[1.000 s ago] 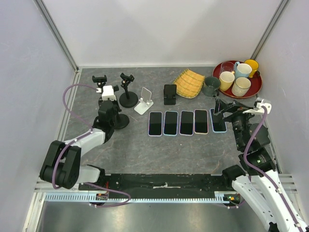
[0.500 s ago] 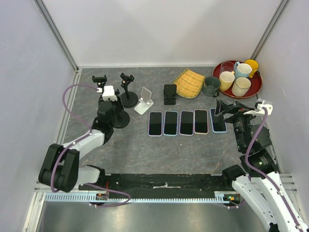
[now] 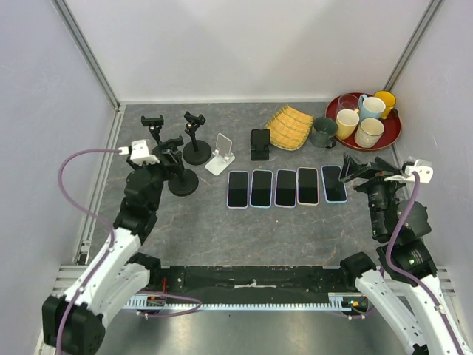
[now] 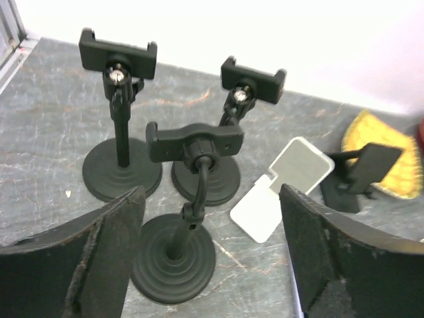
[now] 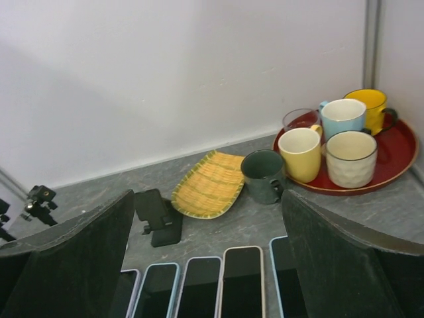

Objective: Remove the phone from the phone stand

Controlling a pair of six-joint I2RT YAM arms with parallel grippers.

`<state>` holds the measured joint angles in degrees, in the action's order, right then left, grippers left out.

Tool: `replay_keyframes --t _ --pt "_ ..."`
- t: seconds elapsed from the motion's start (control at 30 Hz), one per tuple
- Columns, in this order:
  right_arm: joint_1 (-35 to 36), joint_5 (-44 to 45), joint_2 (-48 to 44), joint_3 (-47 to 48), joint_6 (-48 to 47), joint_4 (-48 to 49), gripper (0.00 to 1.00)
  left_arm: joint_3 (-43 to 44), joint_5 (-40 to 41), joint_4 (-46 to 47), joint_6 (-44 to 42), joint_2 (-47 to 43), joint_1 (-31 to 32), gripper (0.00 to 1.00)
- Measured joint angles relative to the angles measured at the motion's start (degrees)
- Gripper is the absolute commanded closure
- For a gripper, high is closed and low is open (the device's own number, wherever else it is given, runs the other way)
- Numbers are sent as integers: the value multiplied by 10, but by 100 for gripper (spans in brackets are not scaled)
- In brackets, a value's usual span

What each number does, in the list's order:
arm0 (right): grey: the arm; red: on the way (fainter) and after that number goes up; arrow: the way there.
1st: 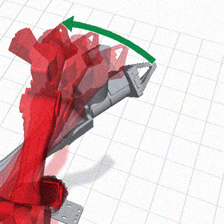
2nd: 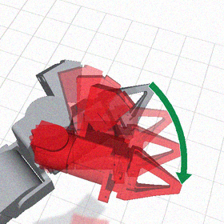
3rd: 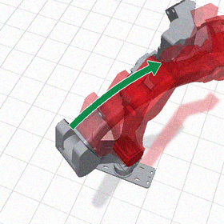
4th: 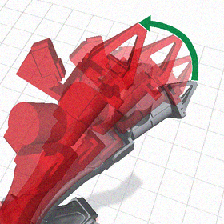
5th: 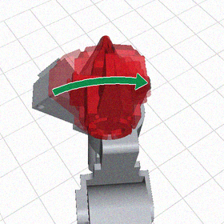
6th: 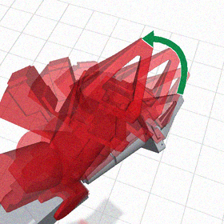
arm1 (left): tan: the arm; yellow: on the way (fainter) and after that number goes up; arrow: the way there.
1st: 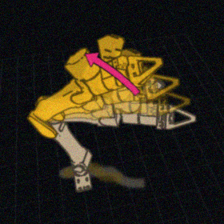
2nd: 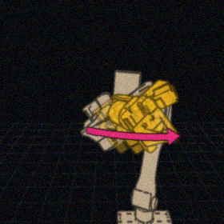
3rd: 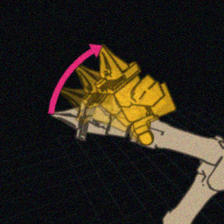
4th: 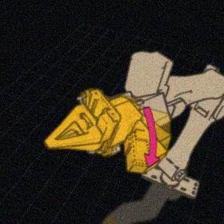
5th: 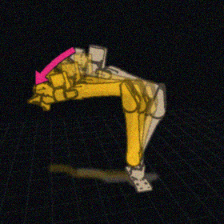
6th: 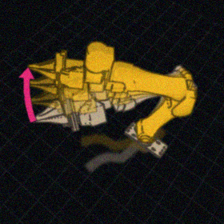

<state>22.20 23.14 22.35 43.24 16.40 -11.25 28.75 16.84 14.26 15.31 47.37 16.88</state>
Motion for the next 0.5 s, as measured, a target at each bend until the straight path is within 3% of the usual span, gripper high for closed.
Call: replay_keyframes --t 0.17,0.3,0.5 --pt "17 52 -20 2 -40 -5 2 -5 -7 -30 9 -161 0 0" --pt "28 96 -36 2 -72 -7 2 -48 -5 19 4 -329 0 0" --pt "43 143 -44 1 -113 -3 2 -76 -16 16 -50 -445 0 0"
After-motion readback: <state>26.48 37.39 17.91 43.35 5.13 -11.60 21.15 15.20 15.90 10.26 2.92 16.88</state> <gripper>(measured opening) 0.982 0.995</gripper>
